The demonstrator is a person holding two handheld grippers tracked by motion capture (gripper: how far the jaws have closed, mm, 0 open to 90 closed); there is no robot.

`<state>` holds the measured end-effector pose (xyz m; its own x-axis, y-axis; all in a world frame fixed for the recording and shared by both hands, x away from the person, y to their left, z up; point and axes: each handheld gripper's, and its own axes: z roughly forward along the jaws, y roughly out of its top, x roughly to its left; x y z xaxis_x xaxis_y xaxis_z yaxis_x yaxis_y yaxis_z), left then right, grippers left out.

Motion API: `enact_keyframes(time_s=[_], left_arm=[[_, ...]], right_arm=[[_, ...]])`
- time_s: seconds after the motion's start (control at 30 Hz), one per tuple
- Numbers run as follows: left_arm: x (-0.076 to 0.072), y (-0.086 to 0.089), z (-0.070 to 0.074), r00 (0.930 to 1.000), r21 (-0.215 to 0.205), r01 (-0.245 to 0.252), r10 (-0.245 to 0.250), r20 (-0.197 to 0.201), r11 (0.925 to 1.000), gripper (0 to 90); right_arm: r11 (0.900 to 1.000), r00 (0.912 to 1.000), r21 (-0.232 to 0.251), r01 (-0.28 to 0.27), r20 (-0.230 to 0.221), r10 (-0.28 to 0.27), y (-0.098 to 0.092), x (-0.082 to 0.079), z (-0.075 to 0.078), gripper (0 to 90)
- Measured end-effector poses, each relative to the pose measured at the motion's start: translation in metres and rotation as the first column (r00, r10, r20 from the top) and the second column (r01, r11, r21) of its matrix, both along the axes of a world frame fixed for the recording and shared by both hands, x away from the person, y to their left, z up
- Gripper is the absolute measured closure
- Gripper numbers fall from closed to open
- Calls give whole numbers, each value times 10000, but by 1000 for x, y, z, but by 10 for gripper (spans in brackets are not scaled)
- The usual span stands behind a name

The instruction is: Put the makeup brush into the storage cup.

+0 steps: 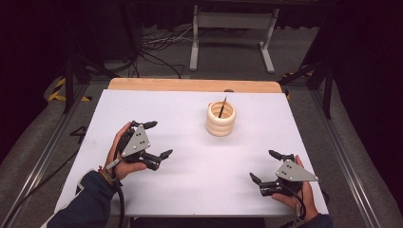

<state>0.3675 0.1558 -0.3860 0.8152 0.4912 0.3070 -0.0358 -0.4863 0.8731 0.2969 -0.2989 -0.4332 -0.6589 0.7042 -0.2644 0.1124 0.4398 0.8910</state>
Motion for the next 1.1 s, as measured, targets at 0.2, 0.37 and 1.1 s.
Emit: enact_keyframes(time_s=[0.2, 0.37, 1.1], left_arm=[[-5, 14, -6, 9994, -108, -325, 326, 110, 9994, 25], [-9, 24, -10, 9989, 85, -459, 459, 9, 9989, 25], [-22, 55, -20, 9956, 137, -941, 941, 11, 9955, 27]], right_arm=[[9998, 10000, 172, 86, 33, -86, 0, 0, 1, 22], [9999, 9999, 93, 144, 73, -145, 1, 0, 0, 21], [9999, 9998, 27, 158, 73, -158, 3, 1, -2, 23]])
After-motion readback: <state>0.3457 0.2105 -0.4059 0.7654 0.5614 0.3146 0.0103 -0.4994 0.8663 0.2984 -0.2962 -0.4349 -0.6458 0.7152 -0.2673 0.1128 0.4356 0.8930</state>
